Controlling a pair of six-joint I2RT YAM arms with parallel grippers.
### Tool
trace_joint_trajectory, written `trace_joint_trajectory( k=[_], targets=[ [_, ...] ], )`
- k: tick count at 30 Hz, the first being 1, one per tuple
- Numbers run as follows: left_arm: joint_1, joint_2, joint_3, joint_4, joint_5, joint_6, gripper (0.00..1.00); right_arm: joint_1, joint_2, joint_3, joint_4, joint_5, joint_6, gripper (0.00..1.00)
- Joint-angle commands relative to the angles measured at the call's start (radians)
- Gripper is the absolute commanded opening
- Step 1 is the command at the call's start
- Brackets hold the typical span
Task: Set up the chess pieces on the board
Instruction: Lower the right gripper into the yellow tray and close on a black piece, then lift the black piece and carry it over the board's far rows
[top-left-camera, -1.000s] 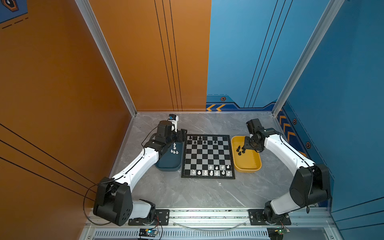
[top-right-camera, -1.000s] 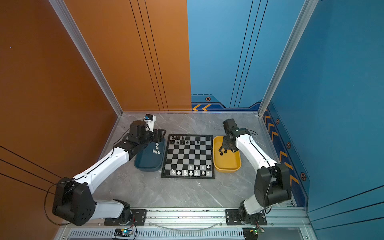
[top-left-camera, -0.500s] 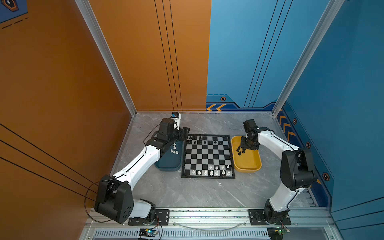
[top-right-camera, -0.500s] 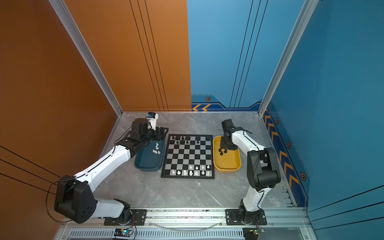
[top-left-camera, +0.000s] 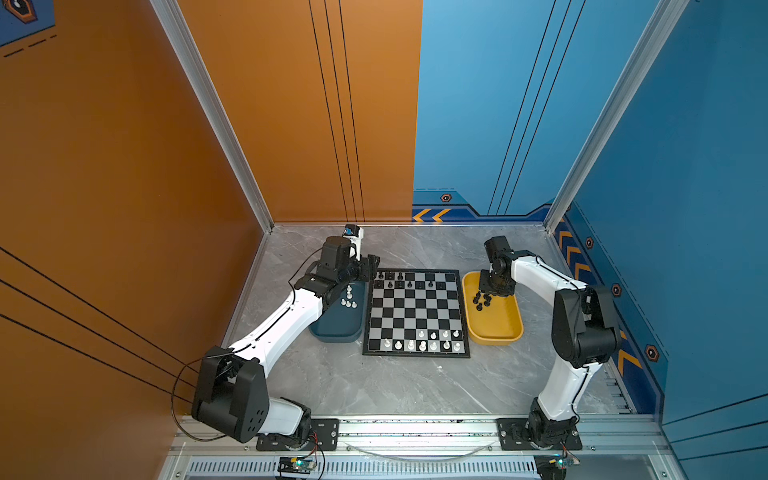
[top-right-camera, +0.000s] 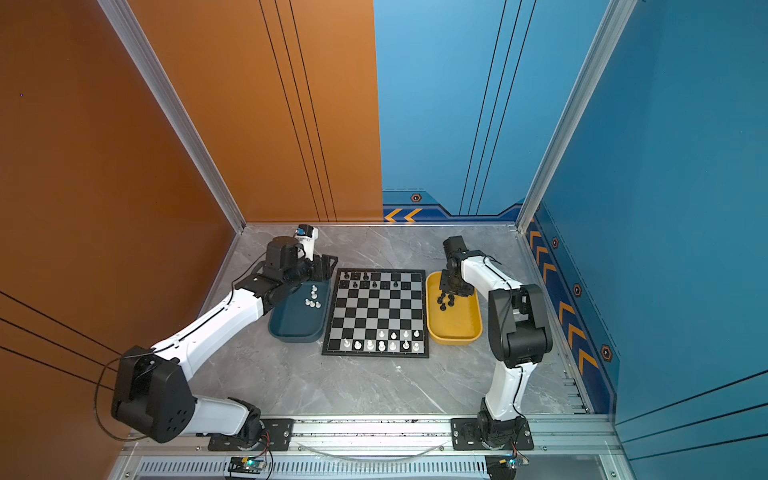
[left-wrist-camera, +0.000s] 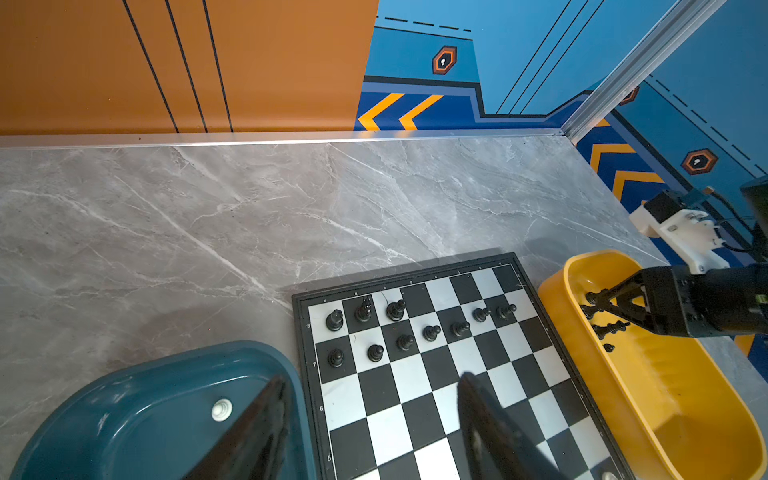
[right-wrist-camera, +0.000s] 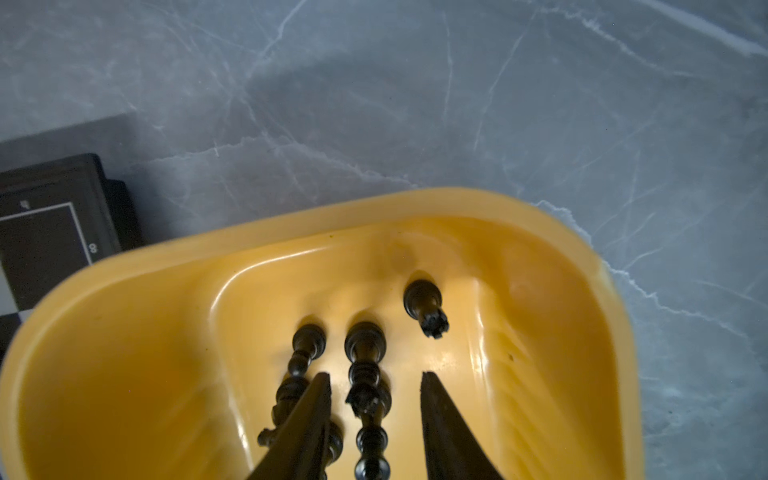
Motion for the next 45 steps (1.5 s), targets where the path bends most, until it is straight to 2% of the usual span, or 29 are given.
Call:
trace_joint_trajectory(
  k=[1,27,36,45],
  targets=[
    [-0.012,0.009,0.037,-0.019,-0.016,0.016,0.66,-0.007,0.017,0.028,0.008,-0.018,-0.008,0.35],
    [-0.013,0.005,0.035,-0.028,-0.026,0.022,0.66,-0.006,0.038,0.064,-0.027,-0.032,-0.007,0.03],
    [-0.013,-0.003,0.021,-0.025,-0.029,0.030,0.66,0.019,-0.047,0.111,-0.126,-0.027,-0.011,0.00],
    [-0.001,-0.030,-0.014,-0.004,-0.025,0.035,0.66,0.125,-0.143,0.231,-0.273,0.032,-0.014,0.00]
  ],
)
